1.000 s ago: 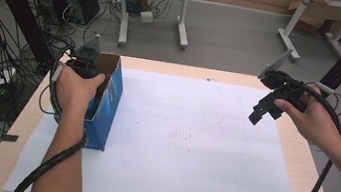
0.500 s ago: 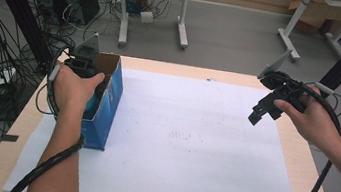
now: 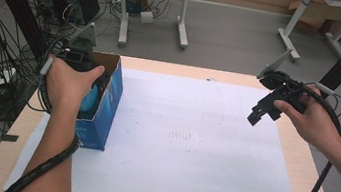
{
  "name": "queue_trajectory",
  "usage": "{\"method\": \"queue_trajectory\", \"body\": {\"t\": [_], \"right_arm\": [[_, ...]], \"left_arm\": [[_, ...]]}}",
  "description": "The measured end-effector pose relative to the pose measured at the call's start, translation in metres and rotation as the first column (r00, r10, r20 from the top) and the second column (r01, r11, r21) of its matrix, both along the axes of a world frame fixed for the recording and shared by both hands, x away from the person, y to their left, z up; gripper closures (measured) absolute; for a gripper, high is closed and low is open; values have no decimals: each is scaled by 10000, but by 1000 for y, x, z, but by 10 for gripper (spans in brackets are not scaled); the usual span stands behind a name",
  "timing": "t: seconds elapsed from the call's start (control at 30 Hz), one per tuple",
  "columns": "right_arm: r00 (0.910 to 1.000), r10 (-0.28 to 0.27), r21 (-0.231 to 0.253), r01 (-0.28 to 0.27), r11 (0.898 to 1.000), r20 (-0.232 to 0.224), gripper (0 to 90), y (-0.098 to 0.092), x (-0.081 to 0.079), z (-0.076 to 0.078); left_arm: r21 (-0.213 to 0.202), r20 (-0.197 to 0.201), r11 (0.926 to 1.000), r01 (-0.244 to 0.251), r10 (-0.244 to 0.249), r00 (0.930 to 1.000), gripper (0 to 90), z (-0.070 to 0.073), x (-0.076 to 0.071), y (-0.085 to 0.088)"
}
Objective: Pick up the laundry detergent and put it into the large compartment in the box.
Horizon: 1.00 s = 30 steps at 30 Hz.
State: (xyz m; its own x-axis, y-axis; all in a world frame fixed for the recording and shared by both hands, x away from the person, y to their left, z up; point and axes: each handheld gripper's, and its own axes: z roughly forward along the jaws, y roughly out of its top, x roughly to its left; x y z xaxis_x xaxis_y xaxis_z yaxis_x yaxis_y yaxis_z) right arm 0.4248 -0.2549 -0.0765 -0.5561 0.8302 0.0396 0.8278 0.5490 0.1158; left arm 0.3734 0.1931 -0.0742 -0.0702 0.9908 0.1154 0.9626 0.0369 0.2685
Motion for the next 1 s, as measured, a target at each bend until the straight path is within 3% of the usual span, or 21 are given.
{"method": "queue_trajectory", "body": {"t": [0.2,0.4,0.7,1.0], "right_arm": [[9999,-123,81,123,9999,58,47,-4,-3,4],[9998,-179,103,179,9998,19,47,-5,0,4],[9999,-155,-23,155,9999,78,47,-1,-1,4],[9996,-246,14,246,9997,166,47,-5,-4,5]], "left_arm": [[46,328,9995,324,-325,9989,65,19,-10,-15],[-189,651,9963,844,-830,9944,60,30,-15,-32],[-299,599,9892,1432,-1412,9882,58,28,-11,-59],[-259,869,9837,1782,-1754,9807,44,24,-13,-79]]}}
